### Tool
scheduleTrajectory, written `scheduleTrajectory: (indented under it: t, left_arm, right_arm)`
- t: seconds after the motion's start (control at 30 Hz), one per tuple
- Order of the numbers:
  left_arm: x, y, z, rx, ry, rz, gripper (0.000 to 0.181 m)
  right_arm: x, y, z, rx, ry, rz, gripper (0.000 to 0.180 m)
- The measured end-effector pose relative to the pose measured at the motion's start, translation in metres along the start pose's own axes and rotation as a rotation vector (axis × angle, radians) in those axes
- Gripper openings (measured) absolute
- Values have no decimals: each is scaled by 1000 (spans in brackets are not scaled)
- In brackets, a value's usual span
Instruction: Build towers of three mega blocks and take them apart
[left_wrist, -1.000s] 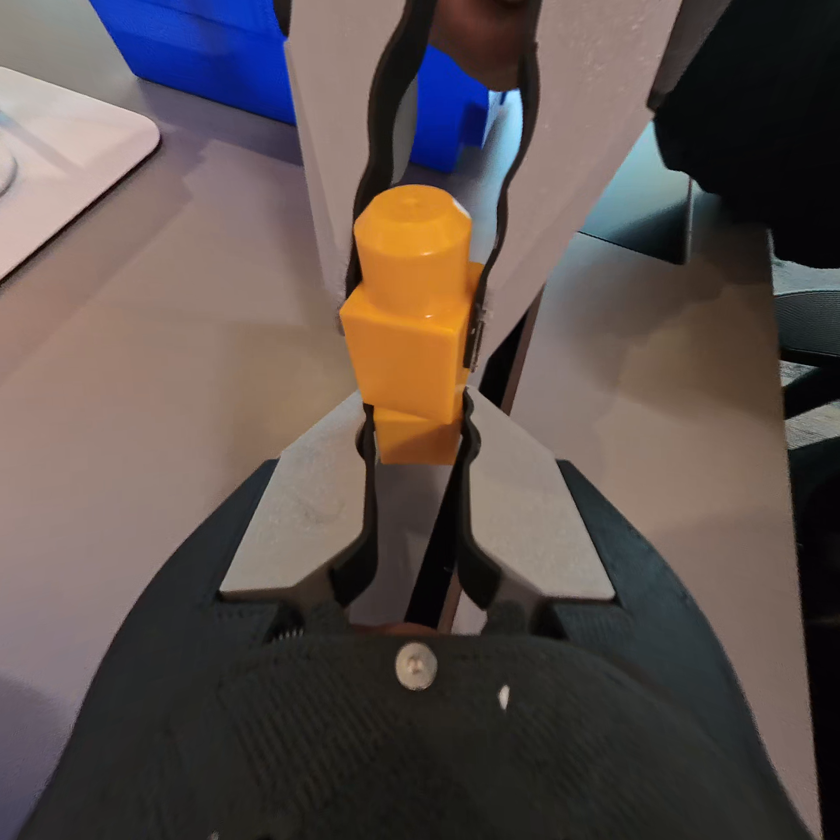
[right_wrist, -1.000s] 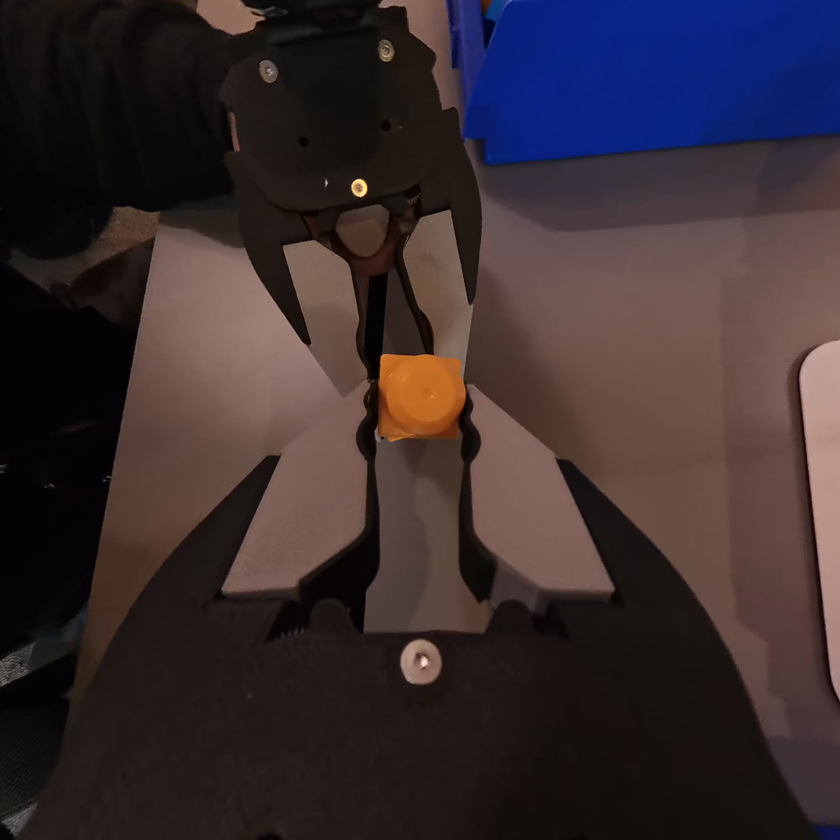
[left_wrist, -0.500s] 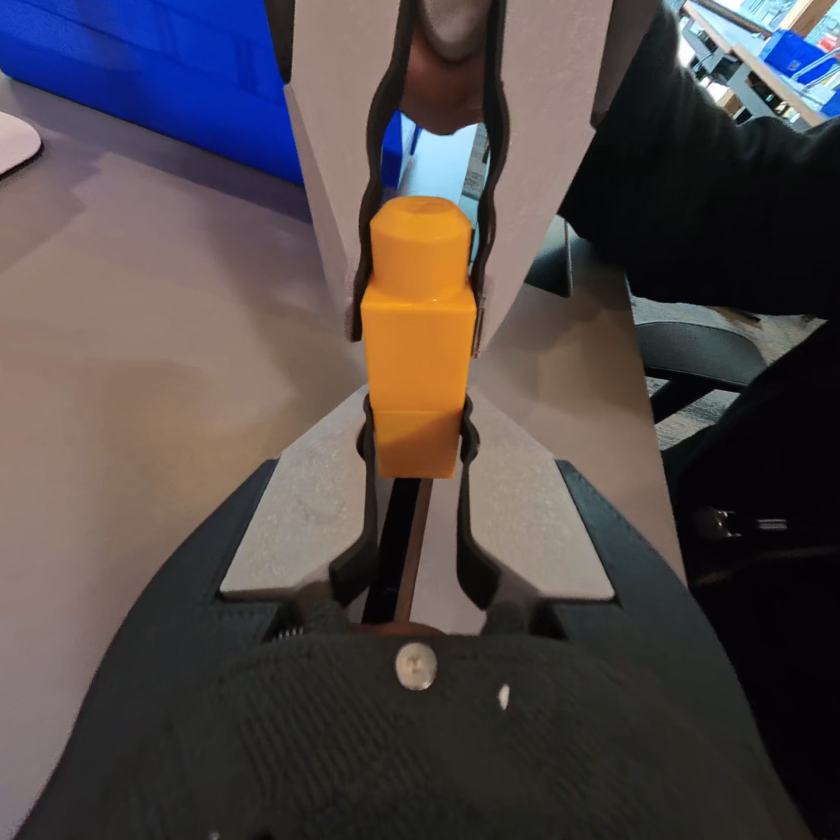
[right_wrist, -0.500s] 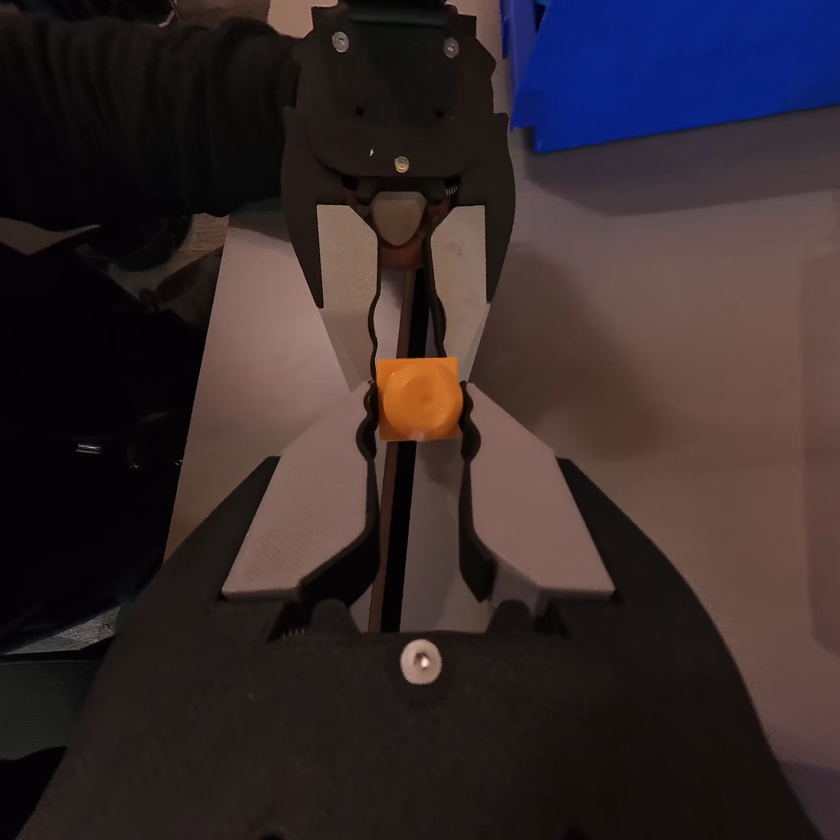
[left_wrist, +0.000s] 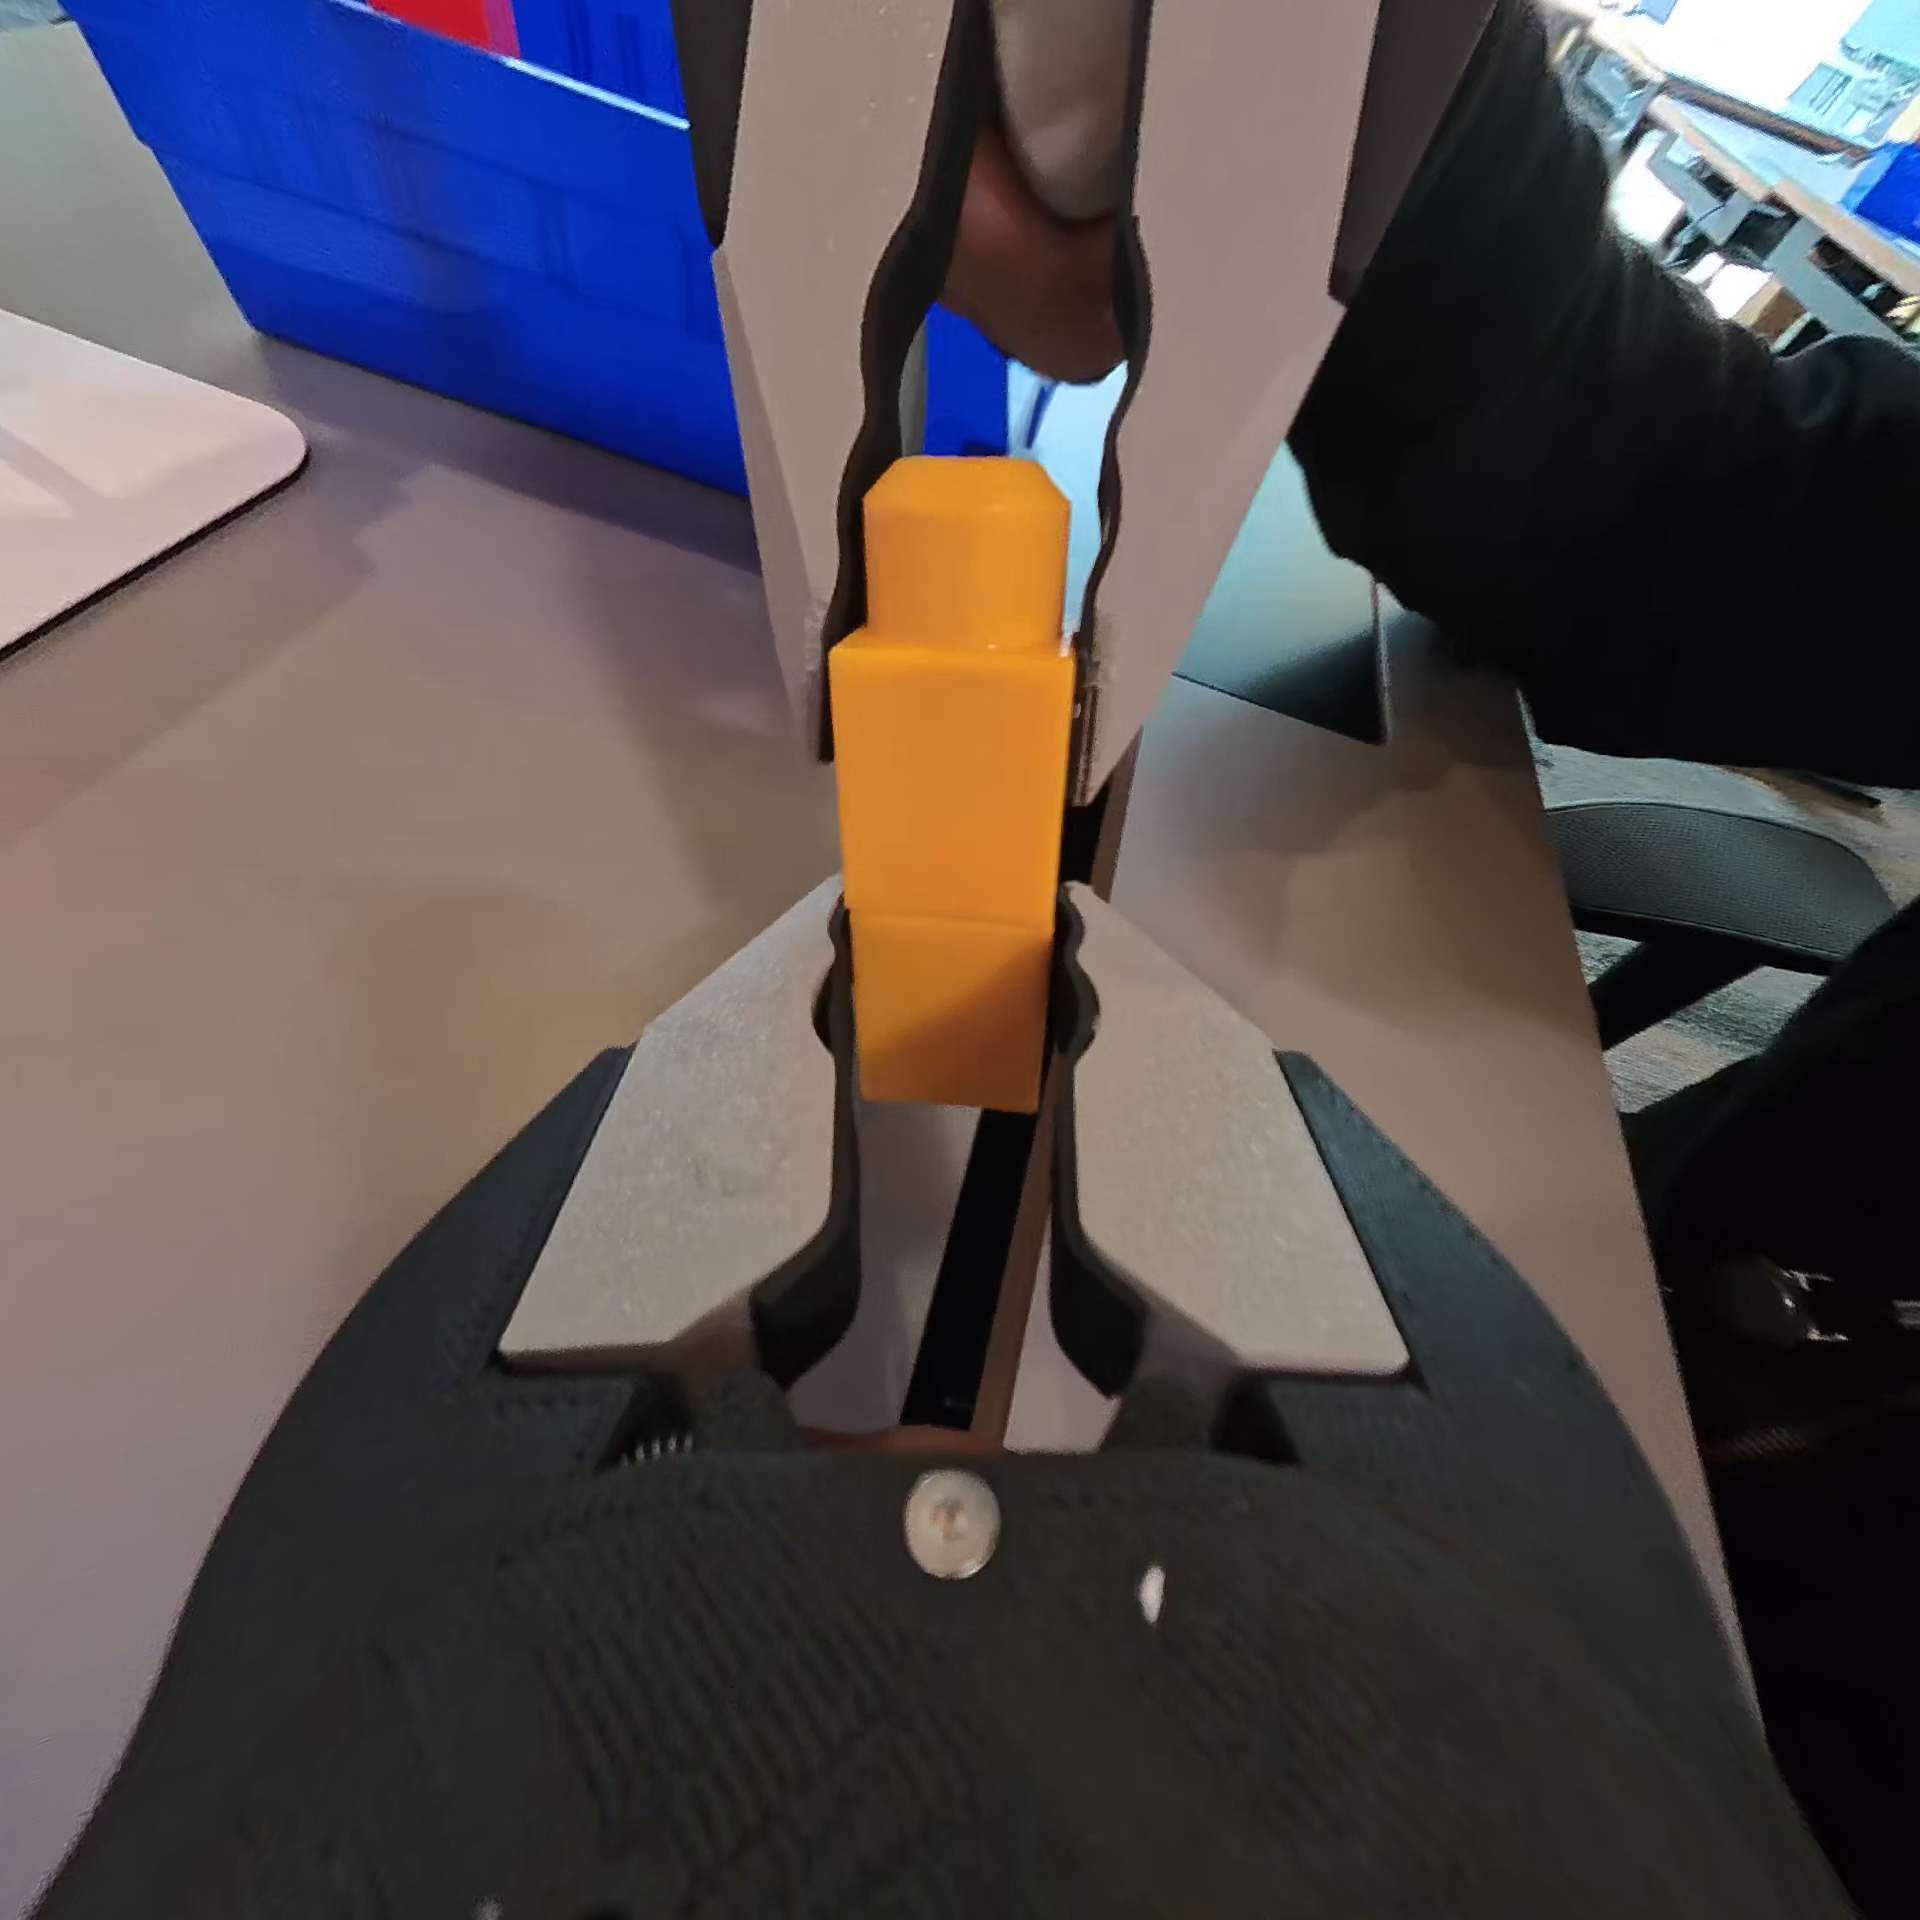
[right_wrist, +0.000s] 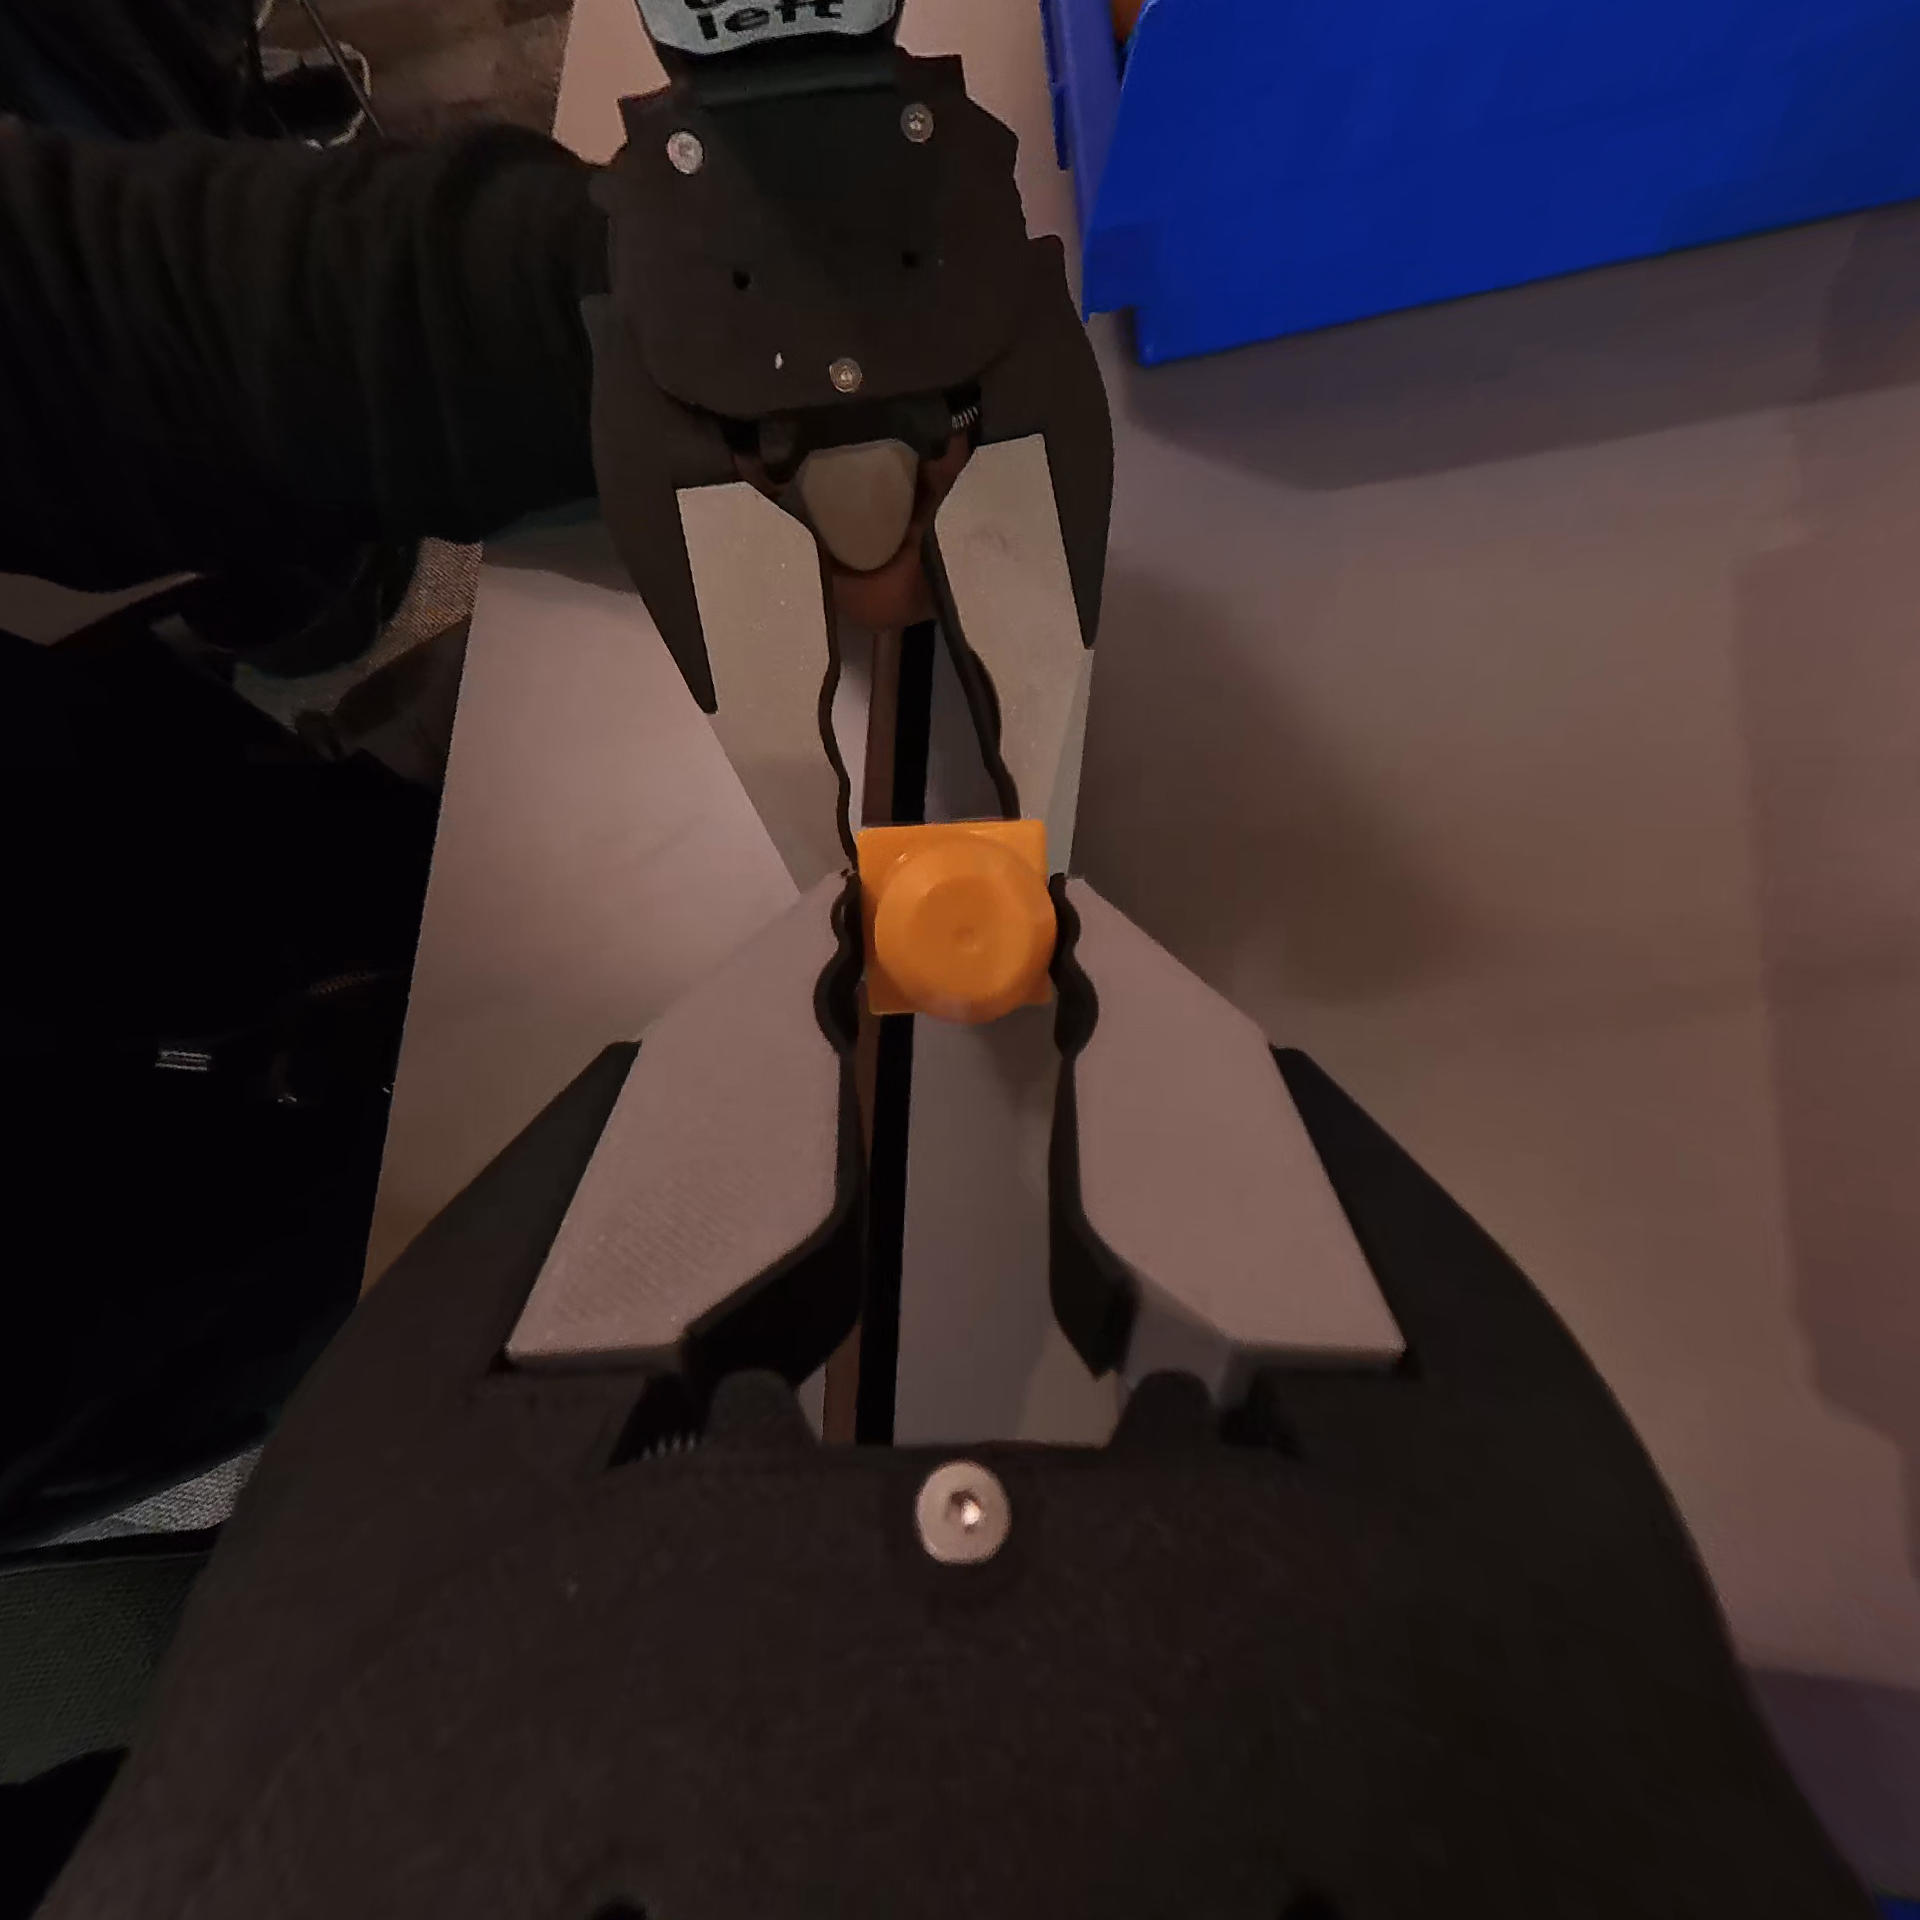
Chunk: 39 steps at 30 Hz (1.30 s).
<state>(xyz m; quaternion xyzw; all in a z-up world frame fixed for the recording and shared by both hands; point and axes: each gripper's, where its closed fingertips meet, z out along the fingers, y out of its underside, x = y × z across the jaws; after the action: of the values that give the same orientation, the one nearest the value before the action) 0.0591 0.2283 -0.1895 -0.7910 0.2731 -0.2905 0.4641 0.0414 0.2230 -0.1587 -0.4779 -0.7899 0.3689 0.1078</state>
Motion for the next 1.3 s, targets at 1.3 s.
scheduleTrajectory:
  t: [1.3]
  left_arm:
    - [-50,17,-3,-57,-260,-64,53]
  right_arm:
    - [68,-60,-121,448,638,42,70]
